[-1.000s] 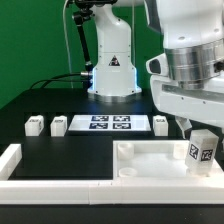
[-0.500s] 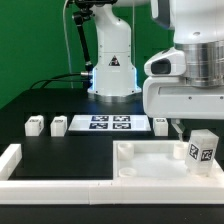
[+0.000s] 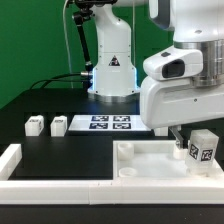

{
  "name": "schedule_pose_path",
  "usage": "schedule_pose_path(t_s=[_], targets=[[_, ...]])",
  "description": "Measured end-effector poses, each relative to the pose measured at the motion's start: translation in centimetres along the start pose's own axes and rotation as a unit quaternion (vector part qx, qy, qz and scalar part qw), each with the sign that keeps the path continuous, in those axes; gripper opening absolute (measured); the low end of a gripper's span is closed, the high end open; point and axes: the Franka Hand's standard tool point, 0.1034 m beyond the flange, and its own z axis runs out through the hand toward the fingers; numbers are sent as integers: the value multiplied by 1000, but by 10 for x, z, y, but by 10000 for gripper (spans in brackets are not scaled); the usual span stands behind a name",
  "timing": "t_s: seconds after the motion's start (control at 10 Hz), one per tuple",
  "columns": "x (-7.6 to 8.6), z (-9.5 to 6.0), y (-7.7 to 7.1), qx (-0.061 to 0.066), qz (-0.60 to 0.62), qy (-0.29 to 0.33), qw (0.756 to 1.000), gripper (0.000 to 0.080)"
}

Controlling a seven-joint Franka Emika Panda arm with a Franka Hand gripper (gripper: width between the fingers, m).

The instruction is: Assemble square table

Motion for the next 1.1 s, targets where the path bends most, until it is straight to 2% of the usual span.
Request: schedule_pose_path(t_s=[0.1, 0.2, 0.3, 0.4, 0.8, 0.9, 1.1], targets=[[0, 0, 0, 1, 8, 0, 1000, 552], [0, 0, 0, 1, 7, 0, 1000, 369], [0, 0, 3, -1, 20, 0, 1000, 369], [0, 0, 6, -2, 72, 0, 997, 315], [0, 0, 8, -1, 194, 1, 981, 312], [1, 0, 9, 1, 240, 3, 971, 308], [-5, 1, 11, 10, 378, 16, 926, 300]])
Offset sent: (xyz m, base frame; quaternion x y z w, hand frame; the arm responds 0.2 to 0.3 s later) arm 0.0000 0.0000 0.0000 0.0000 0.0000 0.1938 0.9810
